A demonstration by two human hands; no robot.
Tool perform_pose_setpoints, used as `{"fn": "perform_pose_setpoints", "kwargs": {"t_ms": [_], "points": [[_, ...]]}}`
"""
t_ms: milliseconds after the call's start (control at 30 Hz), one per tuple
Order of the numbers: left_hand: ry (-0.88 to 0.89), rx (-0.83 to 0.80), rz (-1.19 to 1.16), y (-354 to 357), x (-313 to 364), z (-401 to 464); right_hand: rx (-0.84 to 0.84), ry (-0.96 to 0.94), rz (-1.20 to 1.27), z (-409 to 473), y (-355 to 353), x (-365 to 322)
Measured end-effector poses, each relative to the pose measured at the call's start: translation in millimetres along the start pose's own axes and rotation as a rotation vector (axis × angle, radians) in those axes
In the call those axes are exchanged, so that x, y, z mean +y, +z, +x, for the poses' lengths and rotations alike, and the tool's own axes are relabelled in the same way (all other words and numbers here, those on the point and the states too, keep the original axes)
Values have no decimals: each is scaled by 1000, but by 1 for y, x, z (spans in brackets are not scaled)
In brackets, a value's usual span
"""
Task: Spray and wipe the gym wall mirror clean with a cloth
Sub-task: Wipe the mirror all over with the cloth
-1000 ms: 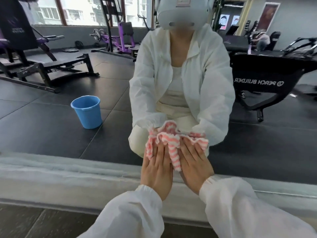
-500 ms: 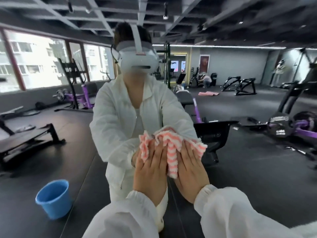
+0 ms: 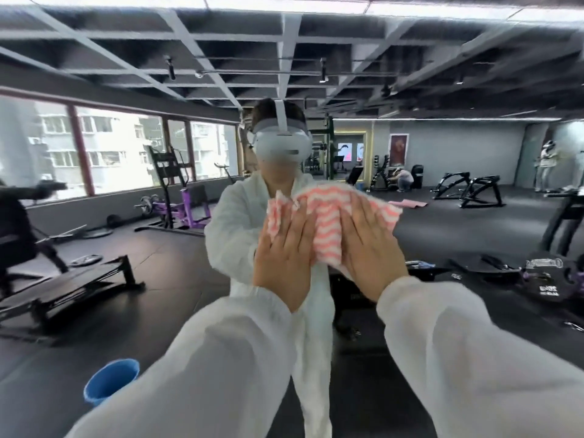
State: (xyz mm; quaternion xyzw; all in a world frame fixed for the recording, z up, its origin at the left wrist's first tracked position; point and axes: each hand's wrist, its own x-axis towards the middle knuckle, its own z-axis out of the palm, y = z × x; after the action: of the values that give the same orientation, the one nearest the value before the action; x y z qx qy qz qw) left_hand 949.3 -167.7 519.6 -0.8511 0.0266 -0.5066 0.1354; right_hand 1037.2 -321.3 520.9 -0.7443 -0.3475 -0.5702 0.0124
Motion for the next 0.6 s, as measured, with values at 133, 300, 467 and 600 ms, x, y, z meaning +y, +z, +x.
{"fn": "perform_pose_setpoints", "kwargs": {"t_ms": [133, 300, 467, 600], "points": [[-37, -3, 118, 4, 3, -10, 28, -117, -17, 5, -7, 19], [-190, -393, 146, 36, 39, -82, 5, -267, -8, -45, 13, -5], [-201, -485, 61, 60, 99, -159, -163, -579, -74, -111, 44, -27], [-209, -819, 28, 60, 138, -190, -584, -973, -162, -154, 43, -8]]}}
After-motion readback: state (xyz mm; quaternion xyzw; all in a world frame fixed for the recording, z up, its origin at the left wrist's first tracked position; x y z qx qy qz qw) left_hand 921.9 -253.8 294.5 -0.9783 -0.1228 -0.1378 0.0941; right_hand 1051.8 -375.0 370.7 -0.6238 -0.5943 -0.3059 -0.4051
